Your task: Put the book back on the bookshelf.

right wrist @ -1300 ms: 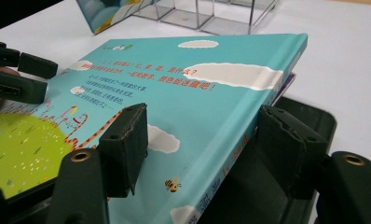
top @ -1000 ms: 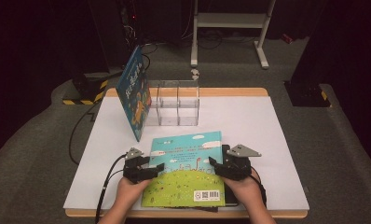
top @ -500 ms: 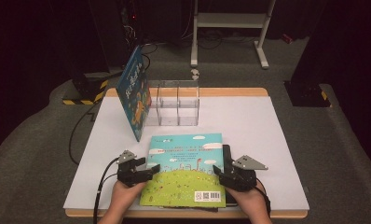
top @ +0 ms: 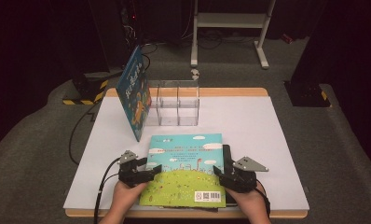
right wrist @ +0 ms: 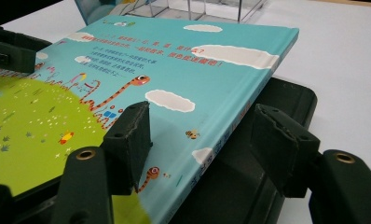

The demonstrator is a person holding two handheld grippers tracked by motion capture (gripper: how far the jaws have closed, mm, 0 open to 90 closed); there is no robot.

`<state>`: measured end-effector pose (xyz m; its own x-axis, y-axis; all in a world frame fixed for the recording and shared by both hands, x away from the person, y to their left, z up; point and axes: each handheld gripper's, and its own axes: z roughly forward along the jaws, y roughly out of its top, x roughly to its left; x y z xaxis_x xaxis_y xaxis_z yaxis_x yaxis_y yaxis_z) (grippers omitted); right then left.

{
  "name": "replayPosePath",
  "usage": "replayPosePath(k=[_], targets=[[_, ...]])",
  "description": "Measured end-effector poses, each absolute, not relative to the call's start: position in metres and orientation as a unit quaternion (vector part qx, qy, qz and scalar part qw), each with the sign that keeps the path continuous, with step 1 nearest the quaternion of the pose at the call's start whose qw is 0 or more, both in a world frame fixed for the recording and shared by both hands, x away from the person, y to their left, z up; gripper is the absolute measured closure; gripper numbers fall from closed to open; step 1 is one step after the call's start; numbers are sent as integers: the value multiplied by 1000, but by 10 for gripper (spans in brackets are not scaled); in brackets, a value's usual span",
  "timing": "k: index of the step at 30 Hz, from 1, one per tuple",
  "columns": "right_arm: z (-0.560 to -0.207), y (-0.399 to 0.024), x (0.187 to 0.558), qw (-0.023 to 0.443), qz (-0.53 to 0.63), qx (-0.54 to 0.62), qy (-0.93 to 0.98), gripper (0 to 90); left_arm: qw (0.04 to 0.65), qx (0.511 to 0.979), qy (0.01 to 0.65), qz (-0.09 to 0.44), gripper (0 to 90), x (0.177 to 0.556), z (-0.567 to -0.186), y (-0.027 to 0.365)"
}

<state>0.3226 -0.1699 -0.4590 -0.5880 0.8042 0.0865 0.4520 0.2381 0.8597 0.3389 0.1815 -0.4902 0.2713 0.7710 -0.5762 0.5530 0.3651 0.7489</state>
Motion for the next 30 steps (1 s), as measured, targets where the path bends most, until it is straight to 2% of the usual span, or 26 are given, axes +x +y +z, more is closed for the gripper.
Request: replayPosePath(k=[3, 18, 22, 30], targets=[[-460, -170, 322, 193, 459, 410, 764, 377, 572, 551, 600, 95, 124, 340, -490, 182], [-461, -169, 322, 179, 469, 410, 762, 376, 561, 563, 604, 63, 92, 342, -492, 177], [-461, -169, 322, 178, 468, 410, 763, 375, 550, 562, 614, 63, 1, 346, -493, 177], [-461, -170, 322, 177, 469, 410, 762, 376, 554, 566, 609, 41, 5, 346, -493, 175]])
